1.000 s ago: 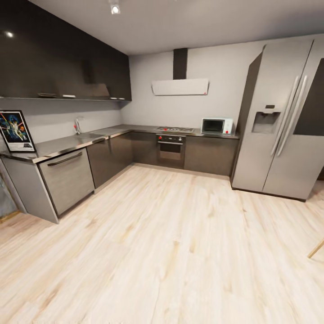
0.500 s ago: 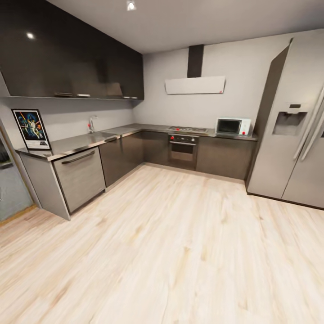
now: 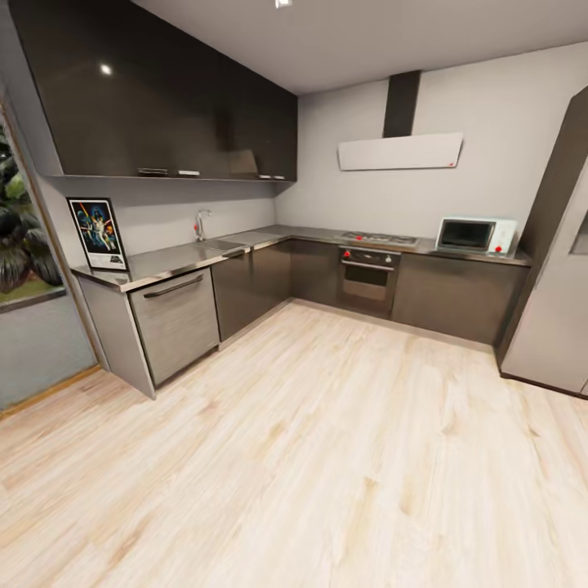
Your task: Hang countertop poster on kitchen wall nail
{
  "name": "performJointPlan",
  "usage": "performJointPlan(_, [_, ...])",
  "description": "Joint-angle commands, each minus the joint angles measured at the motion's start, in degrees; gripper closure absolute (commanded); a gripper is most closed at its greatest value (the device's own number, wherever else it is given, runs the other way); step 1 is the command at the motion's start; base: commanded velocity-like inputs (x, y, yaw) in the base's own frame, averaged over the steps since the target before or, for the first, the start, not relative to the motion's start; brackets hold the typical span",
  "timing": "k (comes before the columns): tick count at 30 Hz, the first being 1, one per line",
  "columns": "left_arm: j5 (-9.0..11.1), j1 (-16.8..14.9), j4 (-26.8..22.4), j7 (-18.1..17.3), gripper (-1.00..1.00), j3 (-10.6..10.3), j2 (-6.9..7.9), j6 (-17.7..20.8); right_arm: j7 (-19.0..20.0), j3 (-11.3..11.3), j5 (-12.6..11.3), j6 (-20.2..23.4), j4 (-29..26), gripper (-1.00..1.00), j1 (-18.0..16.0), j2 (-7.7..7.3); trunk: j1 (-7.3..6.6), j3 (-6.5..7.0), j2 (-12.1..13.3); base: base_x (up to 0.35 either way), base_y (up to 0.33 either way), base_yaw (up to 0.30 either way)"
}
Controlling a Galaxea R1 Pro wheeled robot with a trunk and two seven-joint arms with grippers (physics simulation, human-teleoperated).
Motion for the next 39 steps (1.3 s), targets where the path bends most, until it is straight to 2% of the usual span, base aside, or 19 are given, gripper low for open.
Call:
performJointPlan(1, [0.0, 0.0, -0.1, 0.0, -1.00, 0.0, -0.01, -0.1, -0.3, 0.1, 0.1, -0.2, 0.0, -1.00, 0.0, 0.00, 0.04, -0.05, 0.0, 0.337, 0.000, 0.279])
performJointPlan(22, [0.0, 0.0, -0.1, 0.0, -1.00, 0.0, -0.01, -0.1, -0.3, 0.0, 0.1, -0.1, 0.1, -1.00, 0.0, 0.09, 0.04, -0.07, 0.0, 0.338, 0.000, 0.272])
performJointPlan(27, [0.0, 0.0, -0.1, 0.0, -1.00, 0.0, -0.01, -0.1, 0.1, 0.0, 0.1, 0.0, 1.1, -1.00, 0.0, 0.02, 0.04, -0.08, 0.0, 0.337, 0.000, 0.084])
performJointPlan(29, [0.0, 0.0, 0.0, 0.0, -1.00, 0.1, -0.01, -0.1, 0.1, 0.0, 0.1, 0.0, 3.3, -1.00, 0.0, -0.10, 0.04, -0.08, 0.0, 0.337, 0.000, 0.017])
performJointPlan(39, [0.0, 0.0, 0.5, 0.0, -1.00, 0.1, -0.01, -0.1, 0.1, 0.0, 0.1, -0.2, 4.0, -1.00, 0.0, -0.10, 0.04, -0.08, 0.0, 0.337, 0.000, 0.021])
